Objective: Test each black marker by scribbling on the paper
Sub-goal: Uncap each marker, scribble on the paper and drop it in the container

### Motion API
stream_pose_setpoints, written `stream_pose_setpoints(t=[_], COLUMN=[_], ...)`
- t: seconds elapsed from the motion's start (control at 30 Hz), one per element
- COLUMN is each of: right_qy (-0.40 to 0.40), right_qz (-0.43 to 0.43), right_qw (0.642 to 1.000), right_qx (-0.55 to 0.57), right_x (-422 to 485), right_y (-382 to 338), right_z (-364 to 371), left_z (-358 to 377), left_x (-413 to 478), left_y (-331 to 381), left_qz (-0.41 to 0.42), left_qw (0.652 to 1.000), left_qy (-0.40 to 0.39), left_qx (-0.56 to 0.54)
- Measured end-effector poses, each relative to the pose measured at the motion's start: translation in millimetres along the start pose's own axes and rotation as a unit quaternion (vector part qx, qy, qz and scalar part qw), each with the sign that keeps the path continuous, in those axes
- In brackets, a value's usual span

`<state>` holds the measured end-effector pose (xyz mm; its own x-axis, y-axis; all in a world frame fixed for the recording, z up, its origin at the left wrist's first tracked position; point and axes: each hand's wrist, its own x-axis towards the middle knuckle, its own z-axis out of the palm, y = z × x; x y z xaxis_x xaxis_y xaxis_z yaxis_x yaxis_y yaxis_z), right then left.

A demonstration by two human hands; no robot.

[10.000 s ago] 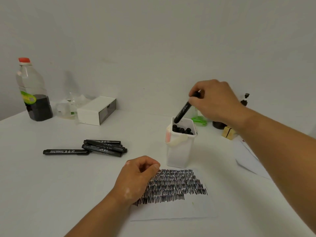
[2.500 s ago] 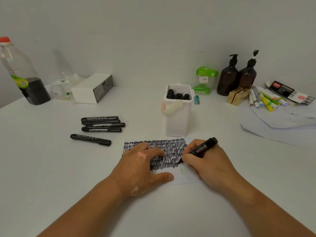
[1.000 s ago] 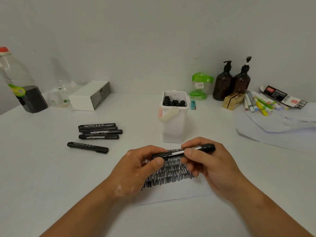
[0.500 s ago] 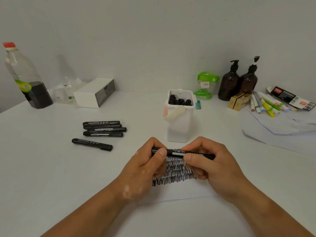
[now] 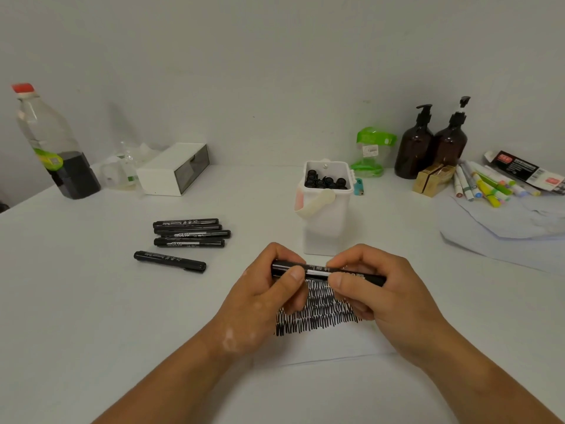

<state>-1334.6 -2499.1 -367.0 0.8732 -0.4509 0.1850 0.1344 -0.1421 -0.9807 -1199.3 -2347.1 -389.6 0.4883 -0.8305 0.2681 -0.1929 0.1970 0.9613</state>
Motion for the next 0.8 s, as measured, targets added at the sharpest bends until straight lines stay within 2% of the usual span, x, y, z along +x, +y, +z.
stream_pose_setpoints(t=[0.2,0.33,0.47,0.6,0.8], right_qy=[-0.005,-0.024,-0.050,0.009,0.008], right_qz=[0.050,0.043,0.028,-0.020,-0.025], right_qw=[0.996,0.997,0.998,0.996,1.000], right_qx=[0.077,0.058,0.005,-0.081,-0.015], right_x=[1,0,-3,-2,-1], right_y=[2,4,5,6,3], right_z=[5,6,9,5,-2], left_z=[-3,-3,-1,-5,-2], left_x=[2,4,5,2,-3], left_y=[-8,-7,-7,1,5], left_qz=[-0.011,0.004,-0.011,-0.008,-0.002], left_qw=[0.996,0.993,0.996,0.999,0.992], left_qy=[0.037,0.045,0.050,0.040,0.014], left_qx=[-0.083,-0.108,-0.066,-0.003,0.129])
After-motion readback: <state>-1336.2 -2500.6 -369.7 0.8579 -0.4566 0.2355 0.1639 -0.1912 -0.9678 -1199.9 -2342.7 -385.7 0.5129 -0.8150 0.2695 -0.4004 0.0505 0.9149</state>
